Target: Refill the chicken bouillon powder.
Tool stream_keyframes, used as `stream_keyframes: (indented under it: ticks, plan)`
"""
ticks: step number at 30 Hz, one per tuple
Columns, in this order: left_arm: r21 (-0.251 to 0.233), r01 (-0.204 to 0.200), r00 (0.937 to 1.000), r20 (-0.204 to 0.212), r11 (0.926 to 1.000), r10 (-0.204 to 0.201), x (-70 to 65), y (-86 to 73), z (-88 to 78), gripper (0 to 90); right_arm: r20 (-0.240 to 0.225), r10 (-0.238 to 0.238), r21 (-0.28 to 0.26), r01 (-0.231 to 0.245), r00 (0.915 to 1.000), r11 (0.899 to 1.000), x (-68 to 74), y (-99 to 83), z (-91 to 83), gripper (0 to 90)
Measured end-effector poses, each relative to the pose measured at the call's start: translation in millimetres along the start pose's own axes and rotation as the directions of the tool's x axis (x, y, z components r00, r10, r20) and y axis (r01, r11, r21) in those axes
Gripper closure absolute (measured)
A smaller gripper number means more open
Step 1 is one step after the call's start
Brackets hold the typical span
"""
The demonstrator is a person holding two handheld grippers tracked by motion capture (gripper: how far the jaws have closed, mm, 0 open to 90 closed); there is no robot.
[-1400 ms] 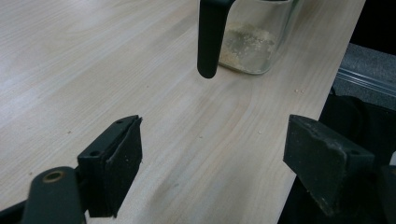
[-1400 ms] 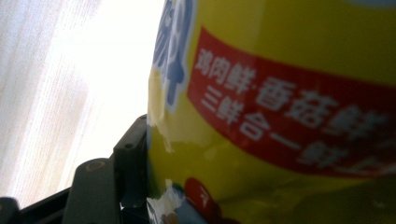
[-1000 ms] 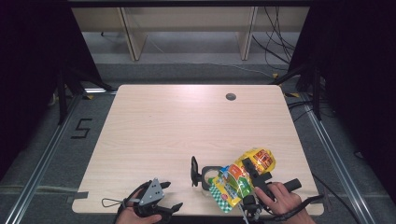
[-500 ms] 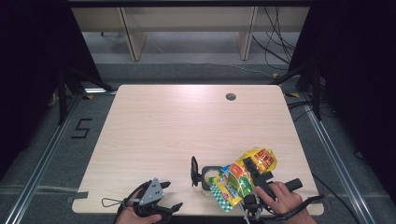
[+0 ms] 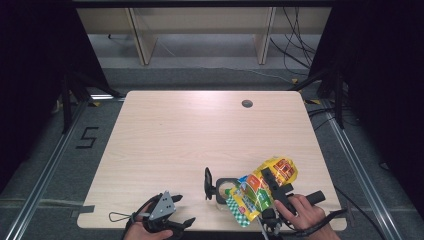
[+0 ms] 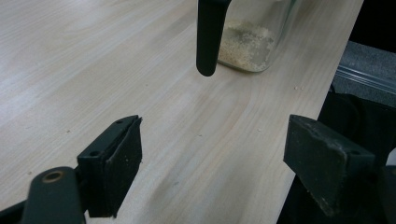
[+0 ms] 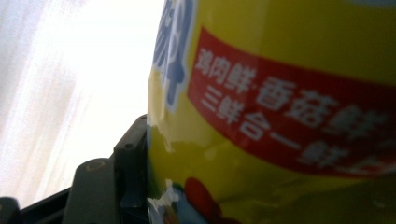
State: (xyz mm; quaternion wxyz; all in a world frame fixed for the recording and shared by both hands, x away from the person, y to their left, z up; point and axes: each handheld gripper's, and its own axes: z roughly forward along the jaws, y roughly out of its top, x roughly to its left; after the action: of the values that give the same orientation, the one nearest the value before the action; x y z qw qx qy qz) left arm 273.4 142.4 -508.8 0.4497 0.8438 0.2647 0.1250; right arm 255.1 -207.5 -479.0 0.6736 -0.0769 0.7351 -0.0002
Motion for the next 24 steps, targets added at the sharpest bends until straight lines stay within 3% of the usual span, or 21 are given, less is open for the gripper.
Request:
stream_keyframes:
  ticks: [1, 2, 3, 4, 6, 7, 9, 10, 11, 12, 14, 16, 17, 20, 21, 22, 23, 24]
  plan:
    - [0.016, -0.022, 0.9997, -0.007, 0.9996, 0.022, 2.0, 0.3, -0.7, 18.7, 0.007, -0.003, 0.0, 0.003, 1.0, 1.0, -0.2, 0.1, -0.4, 35.0]
    - [-0.001, -0.034, 0.9994, 0.004, 0.9994, 0.034, 2.3, 0.8, 0.6, 18.6, 0.011, -0.004, 0.003, 0.004, 0.9999, 1.0, -0.1, 0.2, -0.9, 35.0]
    - [0.002, 0.005, 1.0, 0.001, 1.0, -0.005, -0.2, -0.4, 1.0, 18.5, 0.016, -0.004, 0.008, 0.004, 0.9999, 1.0, -0.3, 0.6, -1.5, 35.0]
    - [-0.003, 0.005, 1.0, 0.001, 1.0, -0.005, -0.4, -0.8, 1.8, 18.5, 0.017, -0.011, 0.001, 0.011, 0.9998, 1.0, -1.6, 0.9, -1.2, 35.0]
    - [0.005, 0.001, 1.0, 0.005, 1.0, -0.002, -0.2, -0.1, 0.5, 18.3, 0.013, -0.055, -0.027, 0.055, 0.9984, 0.998, -4.9, 1.1, 1.1, 35.1]
    - [-0.002, -0.021, 0.9998, 0.005, 0.9998, 0.021, 1.4, 0.5, 0.5, 18.3, 0.019, -0.109, -0.052, 0.11, 0.9938, 0.993, -8.4, 1.6, 2.9, 35.3]
    - [0.0, -0.029, 0.9996, 0.003, 0.9996, 0.029, 1.9, 0.5, 0.4, 18.2, 0.019, -0.01, 0.0, 0.01, 0.9998, 1.0, -1.5, 0.5, -0.8, 35.4]
    - [0.0, -0.029, 0.9996, 0.003, 0.9996, 0.029, 1.9, 0.5, 0.4, 18.2, 0.019, -0.01, 0.0, 0.01, 0.9998, 1.0, -1.5, 0.5, -0.8, 35.4]
    - [0.005, -0.019, 0.9998, 0.003, 0.9998, 0.019, 1.1, 0.0, 0.2, 18.2, 0.021, -0.14, -0.067, 0.142, 0.9899, 0.988, -9.6, 1.2, 3.8, 35.4]
    - [0.003, -0.01, 0.9999, -0.001, 0.9999, 0.01, 0.3, 0.0, 0.0, 18.2, 0.019, -0.007, 0.002, 0.007, 0.9998, 1.0, -0.2, 0.4, -0.9, 35.4]
    - [-0.002, 0.0, 1.0, 0.001, 1.0, 0.0, 0.4, 0.0, 0.3, 18.1, 0.019, -0.009, 0.002, 0.009, 0.9998, 1.0, -0.2, 0.5, -0.8, 35.4]
    - [0.003, -0.001, 1.0, 0.001, 1.0, 0.001, 0.1, -0.4, 0.5, 18.2, 0.024, -0.141, -0.062, 0.143, 0.9896, 0.988, -9.2, 1.4, 4.3, 35.5]
    - [0.005, 0.0, 1.0, 0.002, 1.0, 0.0, -0.2, -0.4, 0.4, 18.2, 0.028, -0.03, -0.005, 0.03, 0.9992, 1.0, -1.6, 0.0, -0.1, 35.5]
    - [-0.001, -0.027, 0.9996, 0.004, 0.9996, 0.027, 2.0, 0.7, 0.6, 18.1, 0.027, -0.032, -0.006, 0.032, 0.9991, 0.999, -1.5, -0.1, -0.7, 35.5]
    - [-0.001, -0.027, 0.9996, 0.004, 0.9996, 0.027, 2.0, 0.7, 0.6, 18.2, 0.025, -0.151, -0.069, 0.152, 0.9883, 0.986, -8.7, 1.4, 3.9, 35.5]
    - [0.002, -0.036, 0.9994, 0.004, 0.9994, 0.036, 2.4, 0.6, 0.6, 18.2, 0.025, -0.151, -0.069, 0.152, 0.9883, 0.986, -8.7, 1.4, 3.9, 35.5]
    - [-0.002, 0.003, 1.0, 0.0, 1.0, -0.003, -0.4, -0.8, 1.5, 18.2, 0.016, -0.108, -0.043, 0.109, 0.994, 0.993, -5.2, 1.4, 2.7, 35.5]
    - [-0.002, 0.001, 1.0, 0.0, 1.0, -0.001, -0.4, -0.7, 1.4, 18.2, 0.022, -0.1, -0.038, 0.101, 0.9948, 0.994, -4.5, 1.9, 1.7, 35.5]
